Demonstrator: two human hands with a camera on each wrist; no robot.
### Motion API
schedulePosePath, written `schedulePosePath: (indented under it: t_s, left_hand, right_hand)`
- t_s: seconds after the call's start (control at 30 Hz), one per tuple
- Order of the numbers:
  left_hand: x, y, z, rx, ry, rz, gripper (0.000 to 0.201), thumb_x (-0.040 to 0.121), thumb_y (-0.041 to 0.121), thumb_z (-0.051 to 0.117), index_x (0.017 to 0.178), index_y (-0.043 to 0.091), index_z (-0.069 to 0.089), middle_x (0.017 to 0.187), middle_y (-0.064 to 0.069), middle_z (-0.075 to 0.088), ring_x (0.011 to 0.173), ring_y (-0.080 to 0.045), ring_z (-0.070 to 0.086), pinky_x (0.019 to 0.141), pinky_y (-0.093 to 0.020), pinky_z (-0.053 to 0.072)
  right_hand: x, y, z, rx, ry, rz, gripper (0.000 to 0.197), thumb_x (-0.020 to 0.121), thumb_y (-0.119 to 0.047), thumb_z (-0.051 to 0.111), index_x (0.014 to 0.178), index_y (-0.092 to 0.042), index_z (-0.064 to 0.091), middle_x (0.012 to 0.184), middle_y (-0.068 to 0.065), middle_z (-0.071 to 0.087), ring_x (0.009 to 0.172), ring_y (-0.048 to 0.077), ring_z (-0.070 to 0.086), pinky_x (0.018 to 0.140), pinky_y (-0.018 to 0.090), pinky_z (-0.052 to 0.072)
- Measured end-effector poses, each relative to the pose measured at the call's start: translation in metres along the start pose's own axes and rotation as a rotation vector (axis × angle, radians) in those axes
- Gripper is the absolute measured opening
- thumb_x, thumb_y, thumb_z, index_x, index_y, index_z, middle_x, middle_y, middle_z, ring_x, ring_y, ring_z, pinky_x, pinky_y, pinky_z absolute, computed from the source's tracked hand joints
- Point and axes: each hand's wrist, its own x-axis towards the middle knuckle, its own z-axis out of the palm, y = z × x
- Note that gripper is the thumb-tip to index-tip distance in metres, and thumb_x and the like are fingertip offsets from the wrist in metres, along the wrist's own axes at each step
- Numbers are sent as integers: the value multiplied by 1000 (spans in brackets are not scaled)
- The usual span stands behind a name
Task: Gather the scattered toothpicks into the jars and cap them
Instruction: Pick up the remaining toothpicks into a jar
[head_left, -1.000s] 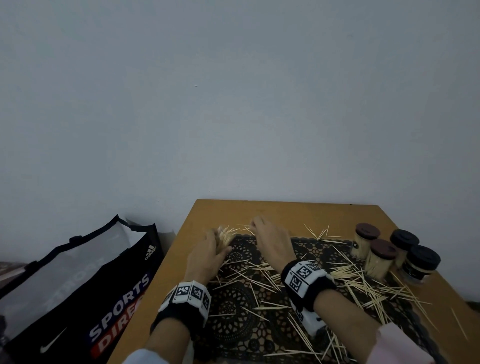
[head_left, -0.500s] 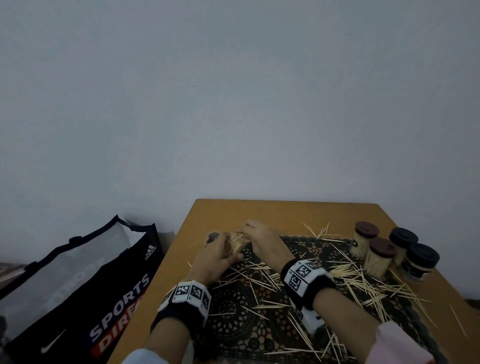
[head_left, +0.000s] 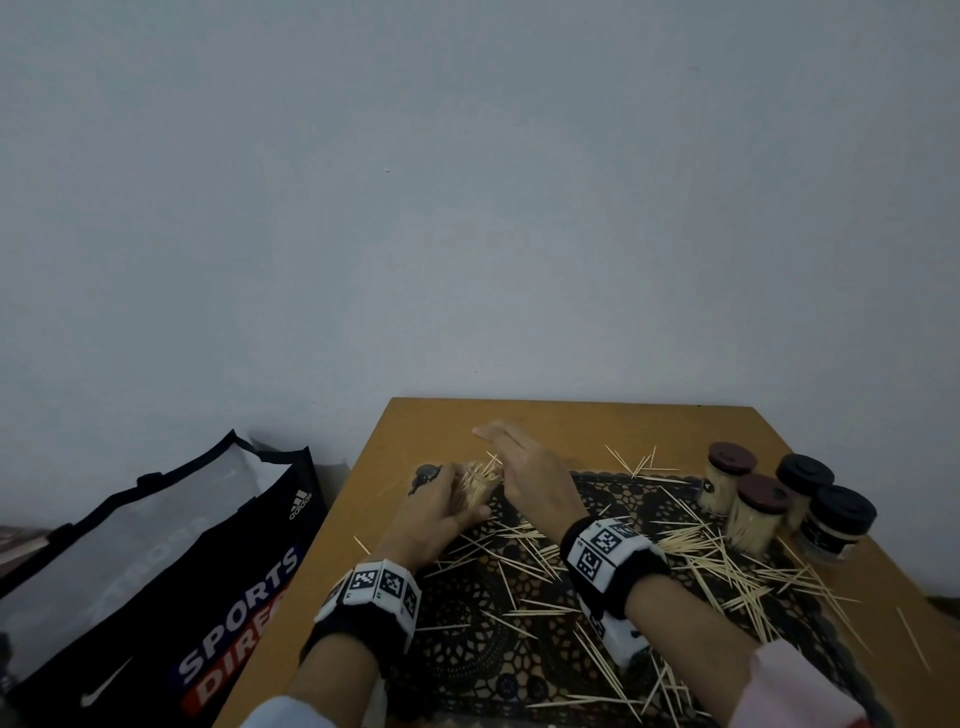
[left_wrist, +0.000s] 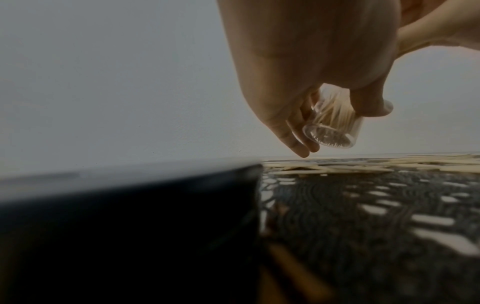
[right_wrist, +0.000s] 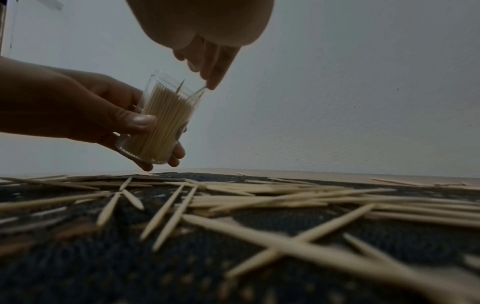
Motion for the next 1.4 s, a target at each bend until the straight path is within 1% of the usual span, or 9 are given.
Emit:
schedulePosePath:
  t_s: [0.1, 0.2, 0.33, 0.47, 0.73, 0.83, 1.0, 1.23, 1.4]
  left_hand:
    - [-1, 3, -1, -7, 25, -13, 49, 90, 48, 62, 123, 18, 43, 104, 4, 54, 89, -13, 52, 75, -28, 38]
    - [-1, 2, -2, -15, 47, -39, 51, 90, 47, 62, 126, 17, 43, 111, 0, 59, 93, -17, 56, 79, -30, 43]
    - [-3, 4, -3, -36, 76, -71, 52, 91, 48, 60, 128, 16, 42, 114, 0, 58, 100, -20, 58, 86, -33, 46]
    - [-3, 4, -4, -21, 76, -61, 55, 90, 50, 60, 131, 17, 42, 117, -2, 60, 101, -20, 59, 88, -34, 47]
    - [-3, -1, -6, 47, 264, -121, 53, 91, 59, 51, 118, 14, 43, 105, -4, 64, 86, -21, 61, 77, -36, 50]
    - [-5, 2, -8, -56, 404, -109, 67, 90, 67, 44, 125, 11, 43, 108, 0, 61, 93, -20, 63, 81, -35, 50]
    - [-7, 6, -9, -187, 465, -33, 64, 86, 75, 41, 127, 27, 35, 108, 11, 59, 93, -11, 62, 81, -30, 49]
    - [-7, 8, -8, -236, 360, -58, 51, 90, 60, 53, 124, 27, 35, 103, 20, 51, 95, -8, 56, 79, -27, 39]
    - [-7, 1, -6, -50, 223, 0, 72, 75, 82, 39, 123, 29, 34, 111, 8, 58, 93, -13, 60, 84, -37, 49]
  right_hand:
    - [-2, 0, 1, 79, -120, 87, 46, 101, -9, 38, 147, -13, 37, 150, 4, 41, 133, 15, 44, 109, 21, 32]
    - [-3, -5, -1, 170, -259, 69, 47, 104, -14, 33, 150, -16, 31, 151, 5, 39, 139, 13, 36, 111, 16, 22]
    - [-2, -5, -4, 196, -181, 73, 54, 97, -2, 36, 150, -15, 33, 153, 1, 36, 141, 8, 31, 112, 15, 21]
    - [-2, -3, -3, 76, -287, 110, 59, 90, 5, 39, 147, -11, 38, 155, 3, 32, 144, 15, 28, 119, 30, 22]
    - [-2, 2, 2, 4, -213, 198, 59, 91, 1, 44, 146, -19, 41, 145, -1, 44, 125, 13, 46, 99, 20, 37]
    - [-3, 9, 9, -177, -445, 319, 46, 97, -34, 48, 140, -18, 47, 140, 1, 44, 125, 19, 45, 102, 35, 40]
    - [-5, 9, 5, -239, -860, 376, 92, 77, -78, 51, 136, -7, 50, 143, 10, 36, 132, 28, 33, 102, 45, 36]
    - [-21, -2, -16, -268, -1018, 287, 108, 64, -76, 68, 140, -4, 41, 149, 11, 26, 136, 28, 26, 112, 46, 31]
    - [-31, -7, -24, -220, -886, 306, 81, 73, -57, 74, 133, -9, 51, 130, 6, 43, 122, 24, 40, 99, 39, 41]
